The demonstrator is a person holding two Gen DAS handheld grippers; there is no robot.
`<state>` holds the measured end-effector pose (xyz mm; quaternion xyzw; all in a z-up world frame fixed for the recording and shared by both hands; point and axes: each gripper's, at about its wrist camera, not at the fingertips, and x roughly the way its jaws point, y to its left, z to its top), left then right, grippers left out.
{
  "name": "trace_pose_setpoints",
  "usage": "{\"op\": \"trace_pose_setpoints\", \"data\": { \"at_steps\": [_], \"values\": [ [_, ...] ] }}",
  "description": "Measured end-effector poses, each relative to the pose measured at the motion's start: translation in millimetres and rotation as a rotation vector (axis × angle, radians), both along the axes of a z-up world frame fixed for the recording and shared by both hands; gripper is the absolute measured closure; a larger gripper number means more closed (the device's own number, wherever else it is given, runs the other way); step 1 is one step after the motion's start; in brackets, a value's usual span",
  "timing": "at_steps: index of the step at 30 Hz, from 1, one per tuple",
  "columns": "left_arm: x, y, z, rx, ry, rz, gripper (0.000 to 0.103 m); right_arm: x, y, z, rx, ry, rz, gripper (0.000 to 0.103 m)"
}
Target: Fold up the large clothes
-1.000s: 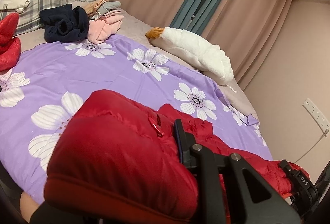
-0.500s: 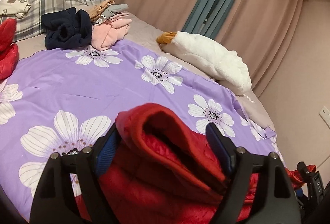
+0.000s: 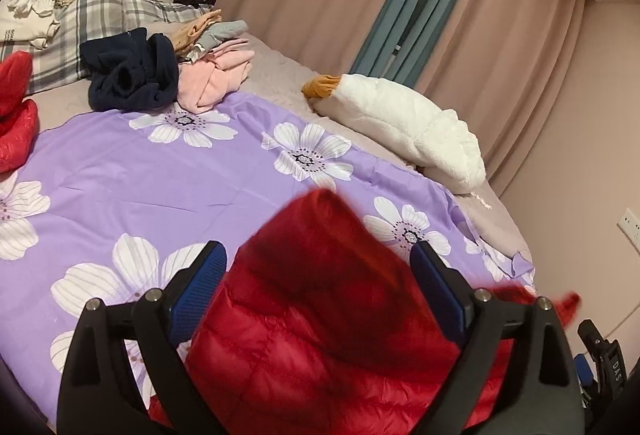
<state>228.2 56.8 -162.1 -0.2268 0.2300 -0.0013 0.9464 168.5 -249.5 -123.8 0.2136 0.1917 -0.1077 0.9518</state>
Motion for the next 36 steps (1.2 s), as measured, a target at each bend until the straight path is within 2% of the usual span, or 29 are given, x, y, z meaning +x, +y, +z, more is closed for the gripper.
{"op": "trace_pose_setpoints", "data": {
  "at_steps": [5,10,12,14,15,17,23,26,28,31,33,34,36],
  "values": [
    [-11,-3,0,0.002,0.008,-0.027,0.008,-3,0,-6,0.018,0.032,0.032,0.004],
    [-20,-15,0,0.002,-0.001,-0.063,0.01,-12,1,-6,0.033,0.019,0.037,0.004],
    [-20,-22,-1,0.012,0.008,-0.082,0.016,-13,3,-6,0.037,0.008,0.058,0.004],
    [-19,-29,-4,0.043,0.025,-0.089,0.027,-13,5,-7,0.036,0.009,0.068,0.004],
    [-18,-34,-6,0.066,0.042,-0.091,0.029,-12,5,-8,0.034,0.011,0.067,0.004],
    [-16,-38,-11,0.084,0.074,-0.108,0.038,-11,7,-10,0.027,0.015,0.068,0.005],
    [-10,-47,-25,0.102,0.112,-0.12,0.047,-8,12,-15,0.006,0.038,0.072,0.014],
    [-1,-55,-30,0.109,0.131,-0.132,0.058,0,13,-21,-0.013,0.066,0.066,0.031],
    [9,-60,-36,0.098,0.134,-0.143,0.059,13,16,-29,-0.03,0.116,0.072,0.056],
    [26,-73,-50,0.192,0.143,-0.108,0.062,32,23,-42,-0.049,0.154,0.109,0.062],
    [38,-78,-70,0.261,0.204,-0.077,0.065,47,26,-56,-0.055,0.201,0.124,0.063],
    [41,-77,-79,0.258,0.211,-0.083,0.065,56,27,-67,-0.058,0.253,0.122,0.063],
    [40,-74,-95,0.247,0.187,-0.082,0.065,64,28,-84,-0.061,0.286,0.129,0.064]
  ]
}}
